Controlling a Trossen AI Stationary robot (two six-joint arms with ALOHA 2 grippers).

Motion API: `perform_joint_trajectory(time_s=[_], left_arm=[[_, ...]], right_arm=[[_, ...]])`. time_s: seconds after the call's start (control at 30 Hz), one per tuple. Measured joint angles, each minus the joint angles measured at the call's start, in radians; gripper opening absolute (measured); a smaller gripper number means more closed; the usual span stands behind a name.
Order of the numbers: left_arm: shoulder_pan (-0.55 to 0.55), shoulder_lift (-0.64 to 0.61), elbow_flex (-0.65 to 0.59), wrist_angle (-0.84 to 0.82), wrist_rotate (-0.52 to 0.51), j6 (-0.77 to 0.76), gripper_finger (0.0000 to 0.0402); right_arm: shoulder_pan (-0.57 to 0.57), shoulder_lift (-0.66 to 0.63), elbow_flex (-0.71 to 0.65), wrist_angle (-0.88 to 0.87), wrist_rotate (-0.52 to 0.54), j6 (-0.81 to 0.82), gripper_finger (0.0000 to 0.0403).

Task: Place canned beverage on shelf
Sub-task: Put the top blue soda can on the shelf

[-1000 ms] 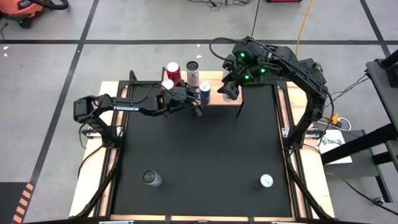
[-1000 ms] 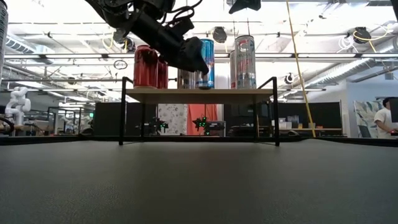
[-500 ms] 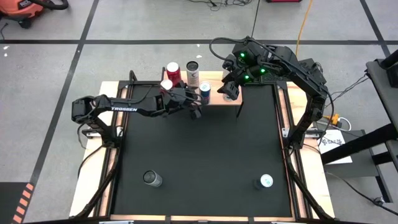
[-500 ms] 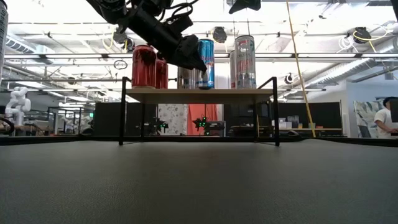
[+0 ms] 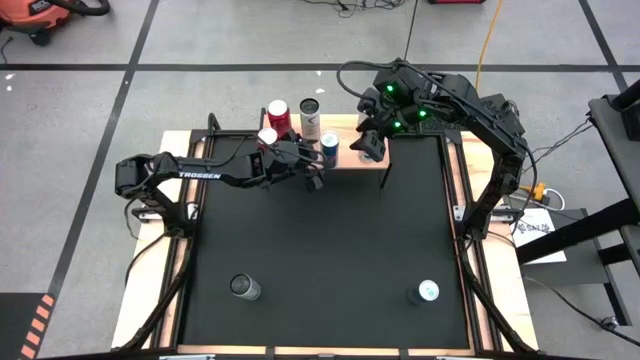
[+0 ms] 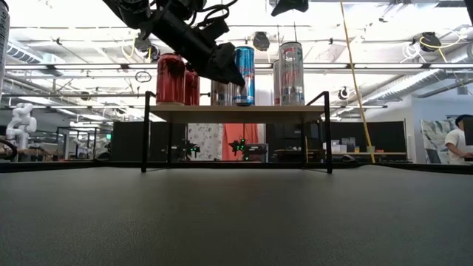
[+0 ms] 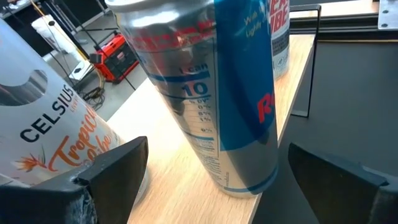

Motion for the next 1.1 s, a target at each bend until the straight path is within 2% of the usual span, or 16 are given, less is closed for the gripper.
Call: perform_joint_trajectory(time_s=[0.4,1.1], left_arm=[[-0.001,0.000,0.000,-0.039,0.005,-0.001,0.0391],[-0.015,0.000,0.000,-0.103,0.016,-0.002,0.0391]], right_arm=[[-0.002,0.000,0.000,0.105,0.004,-0.026,0.0274],[-0.002,0.000,0.000,0.166,0.004,-0.078,0.0274]])
